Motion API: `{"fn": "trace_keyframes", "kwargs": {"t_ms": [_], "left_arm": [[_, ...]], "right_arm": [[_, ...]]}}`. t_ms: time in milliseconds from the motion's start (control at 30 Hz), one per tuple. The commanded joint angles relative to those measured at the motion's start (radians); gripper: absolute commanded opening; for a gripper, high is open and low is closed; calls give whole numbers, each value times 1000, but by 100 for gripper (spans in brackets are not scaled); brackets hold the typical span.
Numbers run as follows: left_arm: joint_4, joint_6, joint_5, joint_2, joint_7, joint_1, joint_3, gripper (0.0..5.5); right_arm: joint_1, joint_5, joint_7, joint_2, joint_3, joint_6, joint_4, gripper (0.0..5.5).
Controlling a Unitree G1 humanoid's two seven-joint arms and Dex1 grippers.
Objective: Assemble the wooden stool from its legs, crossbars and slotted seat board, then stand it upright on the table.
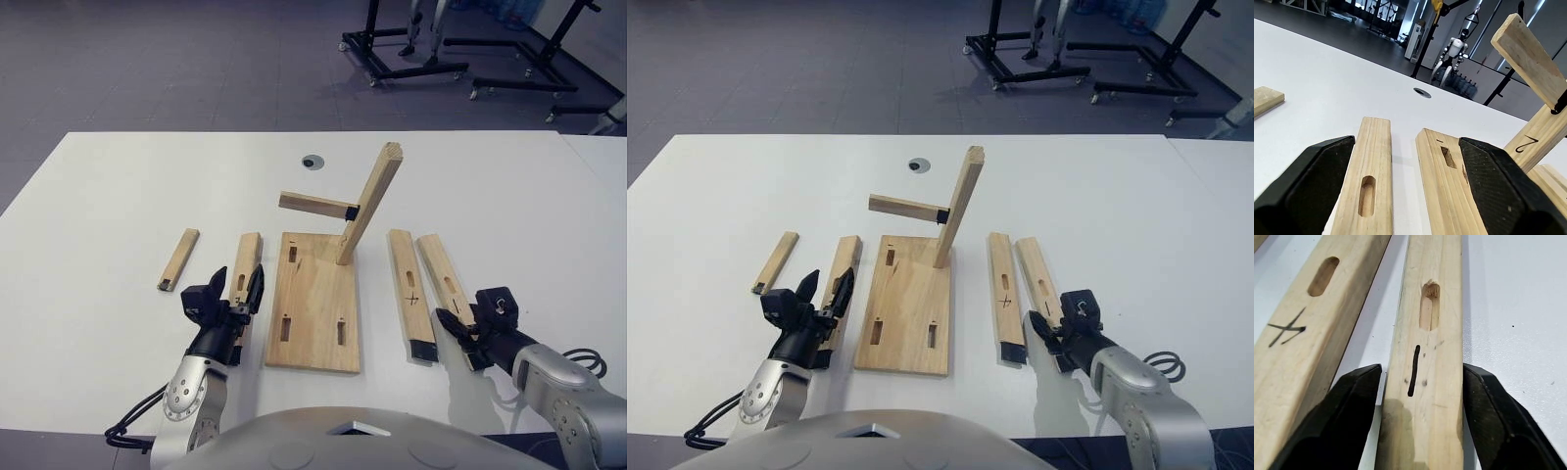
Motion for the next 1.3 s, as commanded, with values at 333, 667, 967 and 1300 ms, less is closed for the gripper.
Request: {"fn": "trace_keyframes", "kwargs": {"t_ms": [333, 667, 967, 1300], "left_arm": [[52, 14, -46, 30, -5, -134, 79, 389], [-71, 291, -646, 355, -369, -385, 307, 389], [-136, 398, -796, 407, -444, -362, 275, 389], [-71, 503, -865, 410, -458, -446, 210, 389]], "right_arm": [[-357, -7, -47, 83, -73, -60, 283, 201], [-734, 718, 368, 73, -267, -186, 249, 201], [-601, 847, 518, 19, -100, -151, 100, 201], [-648, 559, 815, 57, 209, -289, 314, 200]]}}
